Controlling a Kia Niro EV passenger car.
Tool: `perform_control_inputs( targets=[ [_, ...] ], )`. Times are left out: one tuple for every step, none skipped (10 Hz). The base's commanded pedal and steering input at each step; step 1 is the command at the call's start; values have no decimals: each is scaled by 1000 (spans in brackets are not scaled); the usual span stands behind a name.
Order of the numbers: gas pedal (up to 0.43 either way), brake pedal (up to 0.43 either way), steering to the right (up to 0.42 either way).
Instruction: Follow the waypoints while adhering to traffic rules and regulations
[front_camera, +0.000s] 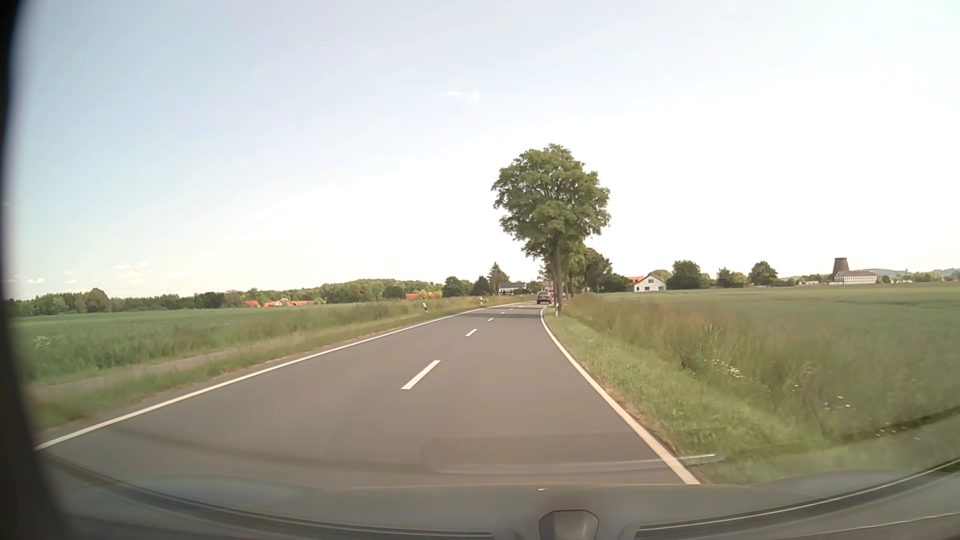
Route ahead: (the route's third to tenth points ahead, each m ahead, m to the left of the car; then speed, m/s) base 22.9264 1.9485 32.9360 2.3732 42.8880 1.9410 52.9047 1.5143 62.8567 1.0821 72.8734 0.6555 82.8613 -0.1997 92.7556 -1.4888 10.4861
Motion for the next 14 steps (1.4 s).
perform_control_inputs(
  targets=[
    [520,6,-16],
    [520,6,-12],
    [520,6,-11],
    [531,6,-10],
    [531,6,-10],
    [531,6,-9],
    [531,6,-8],
    [531,6,-6],
    [531,6,-5],
    [531,6,0],
    [531,6,4],
    [531,6,5],
    [531,6,7],
    [531,6,8]
  ],
)
